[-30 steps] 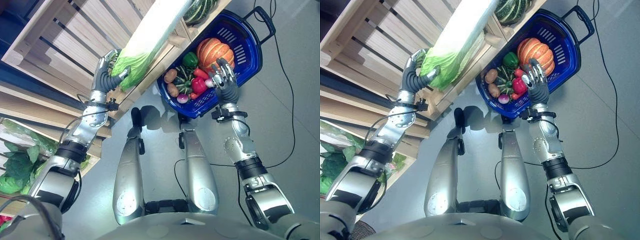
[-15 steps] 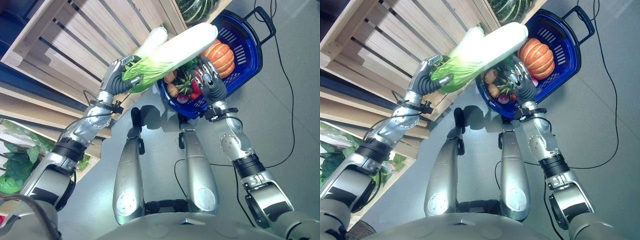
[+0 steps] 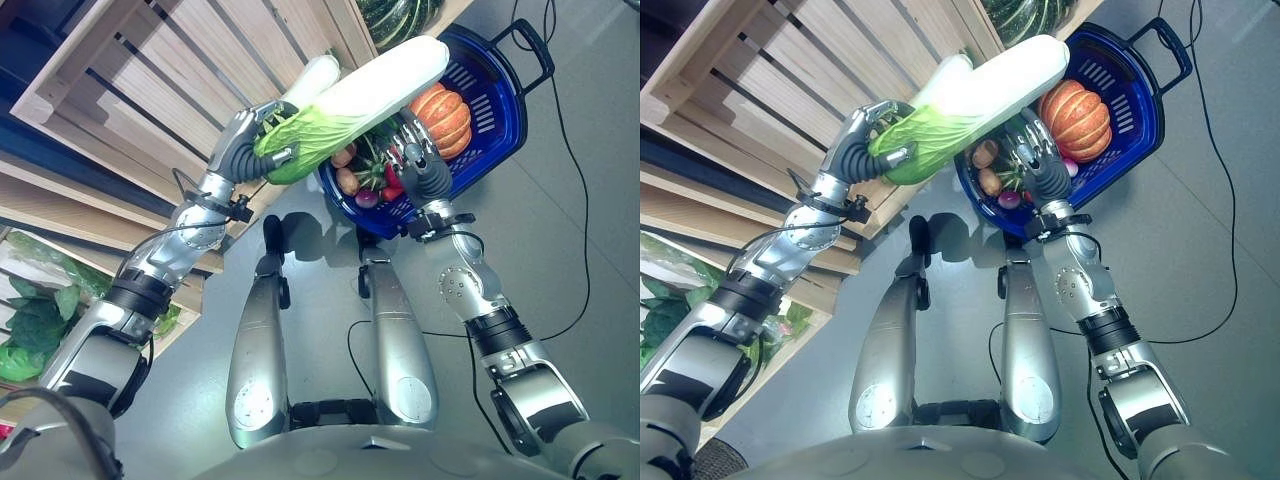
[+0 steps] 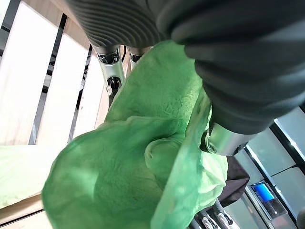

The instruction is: Pick up fruits and vegetables into the basket

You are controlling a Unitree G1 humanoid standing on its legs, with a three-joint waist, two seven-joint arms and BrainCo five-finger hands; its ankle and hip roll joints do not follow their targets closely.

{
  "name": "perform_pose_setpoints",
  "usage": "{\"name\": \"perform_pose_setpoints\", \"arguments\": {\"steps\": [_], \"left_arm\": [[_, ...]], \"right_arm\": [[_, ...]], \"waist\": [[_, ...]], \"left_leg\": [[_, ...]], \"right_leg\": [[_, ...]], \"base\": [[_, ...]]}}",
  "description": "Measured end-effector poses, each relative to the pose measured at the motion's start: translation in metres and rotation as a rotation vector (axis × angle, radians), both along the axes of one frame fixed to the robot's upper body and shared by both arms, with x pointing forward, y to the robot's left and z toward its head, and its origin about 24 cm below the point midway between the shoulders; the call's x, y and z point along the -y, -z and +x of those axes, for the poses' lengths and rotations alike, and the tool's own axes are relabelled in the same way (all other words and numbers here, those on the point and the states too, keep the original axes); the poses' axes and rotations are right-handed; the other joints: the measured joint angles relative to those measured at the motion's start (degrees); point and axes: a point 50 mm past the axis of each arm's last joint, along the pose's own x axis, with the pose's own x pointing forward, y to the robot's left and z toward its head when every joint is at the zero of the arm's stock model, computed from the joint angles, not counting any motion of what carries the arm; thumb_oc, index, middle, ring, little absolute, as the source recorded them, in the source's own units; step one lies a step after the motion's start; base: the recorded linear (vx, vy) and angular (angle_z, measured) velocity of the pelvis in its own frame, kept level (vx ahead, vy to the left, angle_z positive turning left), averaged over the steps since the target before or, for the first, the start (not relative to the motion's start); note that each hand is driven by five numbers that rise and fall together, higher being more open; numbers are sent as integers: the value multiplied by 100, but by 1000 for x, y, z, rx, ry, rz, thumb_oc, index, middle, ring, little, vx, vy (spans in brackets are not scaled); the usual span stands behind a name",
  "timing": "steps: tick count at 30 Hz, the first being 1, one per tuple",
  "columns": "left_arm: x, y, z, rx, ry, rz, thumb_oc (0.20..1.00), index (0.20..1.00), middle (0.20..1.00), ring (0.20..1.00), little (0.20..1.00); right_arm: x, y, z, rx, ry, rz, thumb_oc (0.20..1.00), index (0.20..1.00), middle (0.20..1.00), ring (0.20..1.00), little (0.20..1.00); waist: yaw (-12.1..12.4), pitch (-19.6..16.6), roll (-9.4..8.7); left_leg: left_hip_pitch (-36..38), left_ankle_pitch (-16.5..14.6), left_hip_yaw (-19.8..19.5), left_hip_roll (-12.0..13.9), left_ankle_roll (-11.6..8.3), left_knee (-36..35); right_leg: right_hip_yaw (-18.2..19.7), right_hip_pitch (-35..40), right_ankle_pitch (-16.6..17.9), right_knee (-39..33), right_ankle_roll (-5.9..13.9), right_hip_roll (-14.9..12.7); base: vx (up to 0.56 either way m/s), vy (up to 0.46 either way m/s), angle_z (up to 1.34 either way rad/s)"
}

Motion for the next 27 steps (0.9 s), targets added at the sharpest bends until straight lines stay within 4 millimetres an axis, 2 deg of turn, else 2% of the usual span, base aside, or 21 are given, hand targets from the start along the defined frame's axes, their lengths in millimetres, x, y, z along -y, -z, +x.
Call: {"name": "perform_pose_setpoints", "arguments": {"steps": [14, 27], "left_arm": [[11, -3, -2, 2, 56, 27, 200, 200, 200, 200, 200], [16, -9, -7, 101, 29, -62, 200, 200, 200, 200, 200]], "right_arm": [[1, 1, 1, -44, -24, 105, 1000, 1000, 1000, 1000, 1000], [-8, 4, 0, -62, -60, 127, 1000, 1000, 1000, 1000, 1000]], "waist": [[41, 0, 0], [56, 0, 0]], "left_leg": [[-2, 22, -28, 1, 23, -8], [6, 26, -91, -2, 3, -8]], "right_leg": [[-36, 10, -5, 1, -5, -2], [-88, 47, -13, 2, -18, -2]], "base": [[0, 0, 0], [0, 0, 0]]}}
